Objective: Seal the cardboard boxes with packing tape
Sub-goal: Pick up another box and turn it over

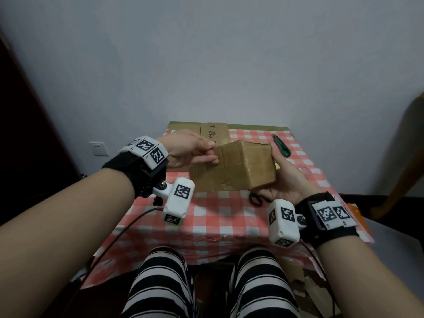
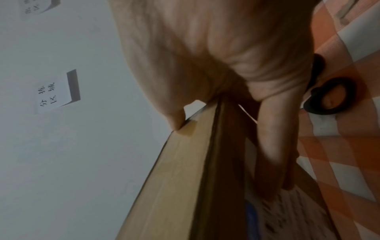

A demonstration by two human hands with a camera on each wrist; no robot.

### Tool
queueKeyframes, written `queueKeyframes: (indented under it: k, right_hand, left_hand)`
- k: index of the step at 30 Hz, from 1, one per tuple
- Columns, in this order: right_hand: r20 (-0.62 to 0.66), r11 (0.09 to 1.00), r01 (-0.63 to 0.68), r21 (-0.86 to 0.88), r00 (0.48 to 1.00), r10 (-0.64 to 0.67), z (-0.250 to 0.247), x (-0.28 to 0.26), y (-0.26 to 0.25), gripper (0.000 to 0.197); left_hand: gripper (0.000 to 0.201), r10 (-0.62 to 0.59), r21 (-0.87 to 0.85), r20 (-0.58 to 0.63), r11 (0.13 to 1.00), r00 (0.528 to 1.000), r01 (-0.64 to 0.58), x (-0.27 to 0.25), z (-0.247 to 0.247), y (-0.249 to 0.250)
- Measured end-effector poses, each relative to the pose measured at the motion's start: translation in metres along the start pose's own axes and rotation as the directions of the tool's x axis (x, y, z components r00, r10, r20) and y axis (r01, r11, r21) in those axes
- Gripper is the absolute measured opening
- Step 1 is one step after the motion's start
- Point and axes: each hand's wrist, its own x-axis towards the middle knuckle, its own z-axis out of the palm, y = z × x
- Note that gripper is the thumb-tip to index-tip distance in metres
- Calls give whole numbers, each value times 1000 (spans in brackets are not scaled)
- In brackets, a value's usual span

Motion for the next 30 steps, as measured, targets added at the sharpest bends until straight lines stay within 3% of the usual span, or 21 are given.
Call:
queueKeyframes:
  k: [3, 5, 7, 10, 13, 16, 19, 22, 27, 30]
  right_hand:
    - [2, 998, 37, 41, 999, -37, 2, -4, -3, 72]
    - [7, 996, 85, 21, 996, -86, 4, -8, -6, 58]
    - [56, 980, 166, -107, 985, -161, 9, -12, -7, 42]
    - [115, 898, 233, -373, 972, -204, 18, -10, -2, 35]
    - [88, 866, 192, -462, 981, -171, 20, -5, 4, 32]
    - [-60, 842, 162, -515, 973, -224, 14, -1, 5, 34]
    - [-208, 813, 69, -578, 951, -229, 2, 6, 8, 40]
    - [-229, 791, -27, -611, 963, -144, -4, 7, 14, 43]
    - [-245, 799, -107, -592, 968, -51, -5, 15, 23, 27]
    - [-236, 704, -130, -698, 970, -54, -3, 20, 24, 28]
  left_hand:
    - [18, -21, 67, -17, 998, 1000, 22, 0, -2, 1]
    - [35, -74, 236, -35, 968, 997, 80, 0, -4, 0]
    - [50, -145, 410, -28, 901, 989, 144, -1, -4, -4]
    - [58, -193, 545, -44, 818, 980, 186, -1, -2, -12]
    - [74, -69, 623, -137, 770, 988, 140, 7, -2, -21]
    - [87, 66, 751, -79, 660, 995, 16, 11, -1, -24]
    - [79, 19, 848, 21, 529, 1000, -28, 11, 2, -27]
    - [77, -18, 914, 28, 406, 999, -18, 12, 7, -29]
    - [81, 5, 962, -77, 265, 997, 73, 13, 11, -16]
    - [92, -80, 963, -150, 213, 986, 163, 12, 9, -9]
